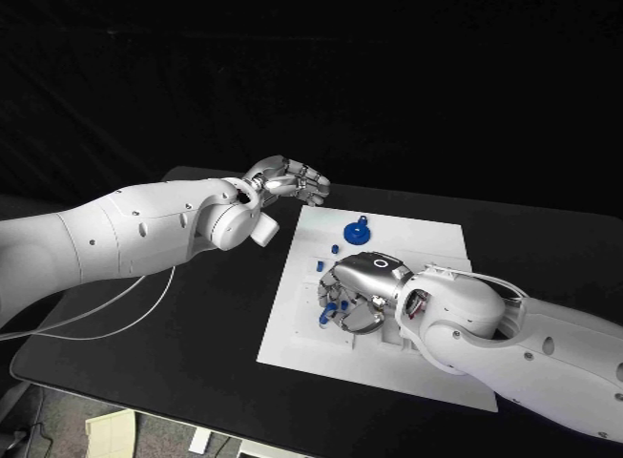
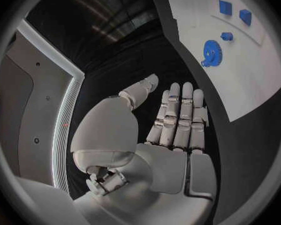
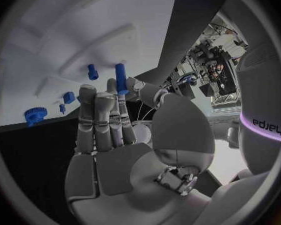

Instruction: Assemble the parts on the task board

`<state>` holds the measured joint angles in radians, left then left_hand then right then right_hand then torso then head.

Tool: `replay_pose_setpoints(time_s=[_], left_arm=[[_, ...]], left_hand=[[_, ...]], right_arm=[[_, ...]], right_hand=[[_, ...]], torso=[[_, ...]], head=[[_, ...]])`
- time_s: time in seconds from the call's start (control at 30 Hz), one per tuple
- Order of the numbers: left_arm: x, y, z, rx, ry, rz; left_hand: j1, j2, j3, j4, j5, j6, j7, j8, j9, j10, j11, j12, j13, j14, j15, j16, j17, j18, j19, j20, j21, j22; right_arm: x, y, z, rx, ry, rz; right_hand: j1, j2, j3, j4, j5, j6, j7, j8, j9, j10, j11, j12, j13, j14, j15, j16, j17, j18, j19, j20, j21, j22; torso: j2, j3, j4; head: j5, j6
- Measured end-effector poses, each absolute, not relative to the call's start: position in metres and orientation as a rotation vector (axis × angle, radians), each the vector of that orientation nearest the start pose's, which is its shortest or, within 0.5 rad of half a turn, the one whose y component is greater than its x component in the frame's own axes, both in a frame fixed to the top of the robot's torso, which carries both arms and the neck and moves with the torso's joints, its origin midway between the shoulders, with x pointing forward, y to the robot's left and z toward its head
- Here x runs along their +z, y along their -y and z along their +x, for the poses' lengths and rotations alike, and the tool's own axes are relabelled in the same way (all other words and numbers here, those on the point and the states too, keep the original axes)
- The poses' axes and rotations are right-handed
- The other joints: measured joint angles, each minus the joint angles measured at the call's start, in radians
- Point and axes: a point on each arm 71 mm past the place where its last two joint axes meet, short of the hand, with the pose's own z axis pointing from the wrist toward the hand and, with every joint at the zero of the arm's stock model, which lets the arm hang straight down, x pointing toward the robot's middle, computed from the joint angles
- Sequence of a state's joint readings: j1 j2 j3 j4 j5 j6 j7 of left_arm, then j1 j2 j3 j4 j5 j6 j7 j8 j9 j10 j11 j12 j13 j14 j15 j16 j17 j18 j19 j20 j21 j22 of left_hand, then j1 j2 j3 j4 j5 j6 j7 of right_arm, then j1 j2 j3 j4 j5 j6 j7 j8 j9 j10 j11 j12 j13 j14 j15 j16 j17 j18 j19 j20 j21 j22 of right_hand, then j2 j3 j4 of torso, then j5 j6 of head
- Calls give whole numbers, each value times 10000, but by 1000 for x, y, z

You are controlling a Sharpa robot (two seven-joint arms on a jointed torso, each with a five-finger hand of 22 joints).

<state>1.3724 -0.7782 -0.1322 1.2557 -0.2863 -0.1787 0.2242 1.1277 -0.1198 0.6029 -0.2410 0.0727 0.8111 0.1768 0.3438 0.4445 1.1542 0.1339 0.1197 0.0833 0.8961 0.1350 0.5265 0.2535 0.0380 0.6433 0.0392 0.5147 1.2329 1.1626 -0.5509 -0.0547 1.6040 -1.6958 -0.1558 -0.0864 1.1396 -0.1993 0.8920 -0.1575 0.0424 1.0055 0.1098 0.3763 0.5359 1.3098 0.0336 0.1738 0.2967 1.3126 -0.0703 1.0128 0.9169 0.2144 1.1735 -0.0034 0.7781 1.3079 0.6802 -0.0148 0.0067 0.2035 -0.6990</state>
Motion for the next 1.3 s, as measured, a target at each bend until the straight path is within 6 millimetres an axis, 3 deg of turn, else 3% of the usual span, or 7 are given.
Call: replay_pose_setpoints(time_s=[1.0, 1.1, 1.17, 1.3], left_arm=[[-142, -253, 550, -12613, -15884, -7895], [-142, -253, 550, -12612, -15886, -7897], [-142, -253, 550, -12609, -15887, -7899], [-142, -254, 550, -12592, -15891, -7913]], left_hand=[[0, 0, 0, 0, 0, 0, 0, 0, -8, 0, 0, -36, 3, 0, 0, 0, 17, 0, 0, 0, 0, 7], [0, 0, 0, 0, 0, 0, 0, 0, -8, 0, 0, -36, 1, 0, 0, 0, 16, 0, 0, 0, -13, 15], [0, 0, 0, 0, 0, 0, 0, 0, -7, 0, 0, -36, -6, 0, 0, 0, 16, -1, 0, 0, -40, 14], [0, 0, 0, 0, 0, 0, 0, 0, -7, 0, 0, -36, -6, 0, 0, -35, 26, 0, 0, 0, -40, 14]], right_arm=[[-198, 25, 418, 8875, -16564, -6922], [-199, 23, 418, 8937, -16573, -6946], [-199, 22, 418, 8994, -16593, -6958], [-203, 21, 415, 9118, -16698, -7005]], right_hand=[[-40, 41, 7, -176, 43, -48, 10, 27, 36, -44, 7, 37, 62, -11, 10, 0, -3, 1, -32, -34, 0, -1], [-265, 263, -477, -578, 1384, -309, 168, -220, 33, -406, 183, -248, 49, -117, 69, -51, -65, -80, -78, -76, -2, -2], [-441, 397, -1022, -830, 2032, -398, 255, -341, -14, -577, 256, -367, -15, -118, 90, -72, -95, -81, -124, -62, 39, -3], [-775, 257, -1676, -1086, 2288, -535, 320, -409, -77, -682, 290, -466, -81, -53, 156, -79, -100, -81, -147, -42, 39, -3]], torso=[[0, 1, -6], [0, 2, -6], [0, 1, -5], [-1, -4, -4]], head=[[3, -40], [3, -39], [2, -38], [2, -38]])
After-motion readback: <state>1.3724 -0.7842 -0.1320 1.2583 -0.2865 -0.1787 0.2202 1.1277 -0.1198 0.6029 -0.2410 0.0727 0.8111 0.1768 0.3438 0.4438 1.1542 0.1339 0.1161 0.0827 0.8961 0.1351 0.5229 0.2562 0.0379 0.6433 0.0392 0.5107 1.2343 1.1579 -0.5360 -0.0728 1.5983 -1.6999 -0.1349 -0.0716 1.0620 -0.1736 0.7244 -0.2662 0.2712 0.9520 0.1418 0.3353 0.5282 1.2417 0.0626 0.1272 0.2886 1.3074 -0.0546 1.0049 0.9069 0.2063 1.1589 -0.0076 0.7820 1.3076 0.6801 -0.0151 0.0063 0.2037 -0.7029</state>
